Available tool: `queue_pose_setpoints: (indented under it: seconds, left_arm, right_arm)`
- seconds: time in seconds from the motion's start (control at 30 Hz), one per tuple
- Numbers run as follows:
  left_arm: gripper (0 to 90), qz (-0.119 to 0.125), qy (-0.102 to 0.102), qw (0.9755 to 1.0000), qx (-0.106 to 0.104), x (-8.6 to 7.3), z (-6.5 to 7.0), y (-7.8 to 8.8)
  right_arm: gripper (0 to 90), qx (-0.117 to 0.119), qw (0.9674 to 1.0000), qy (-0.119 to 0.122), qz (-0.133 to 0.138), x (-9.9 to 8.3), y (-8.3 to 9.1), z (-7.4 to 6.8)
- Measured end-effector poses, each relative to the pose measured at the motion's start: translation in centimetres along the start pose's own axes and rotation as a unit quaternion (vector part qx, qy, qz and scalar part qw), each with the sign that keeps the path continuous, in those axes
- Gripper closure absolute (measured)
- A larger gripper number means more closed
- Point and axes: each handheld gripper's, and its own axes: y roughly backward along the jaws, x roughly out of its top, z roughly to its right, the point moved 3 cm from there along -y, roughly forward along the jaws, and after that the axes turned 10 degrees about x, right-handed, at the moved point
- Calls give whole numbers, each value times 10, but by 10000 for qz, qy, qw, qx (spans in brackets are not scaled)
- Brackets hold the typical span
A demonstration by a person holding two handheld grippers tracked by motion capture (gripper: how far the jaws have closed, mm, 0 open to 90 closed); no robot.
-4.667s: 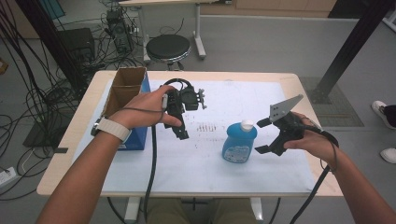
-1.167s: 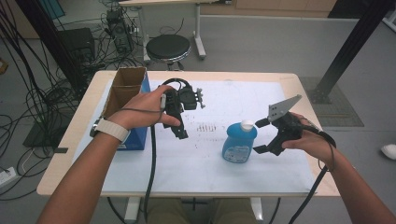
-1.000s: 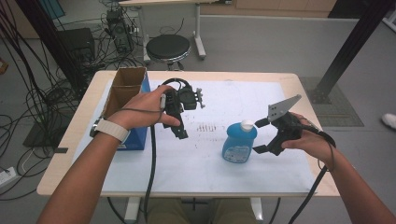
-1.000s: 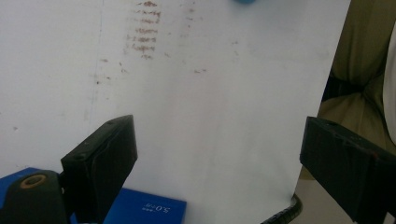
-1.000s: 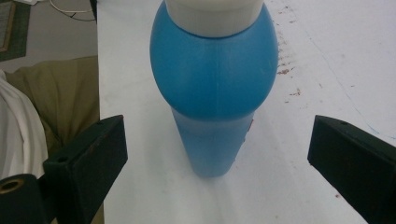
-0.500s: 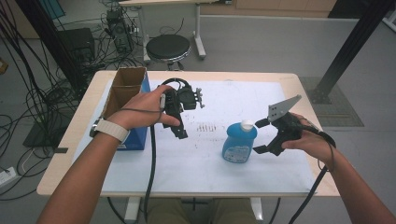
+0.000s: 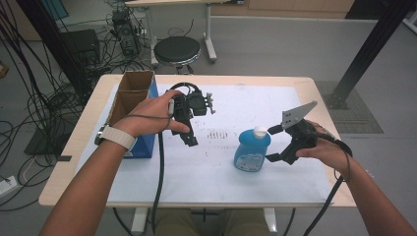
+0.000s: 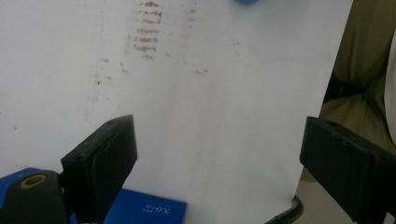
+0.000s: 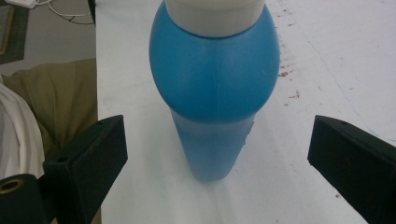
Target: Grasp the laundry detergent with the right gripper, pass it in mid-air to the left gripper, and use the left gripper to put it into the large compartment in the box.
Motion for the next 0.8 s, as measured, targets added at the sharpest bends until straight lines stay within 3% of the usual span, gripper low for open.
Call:
queue_pose_setpoints:
  seconds: [0.8]
  left_arm:
    - [115, 23, 40, 10000, -20, 0, 0, -4]
  right_arm:
    - [87, 57, 9994, 33, 328, -11, -27, 3]
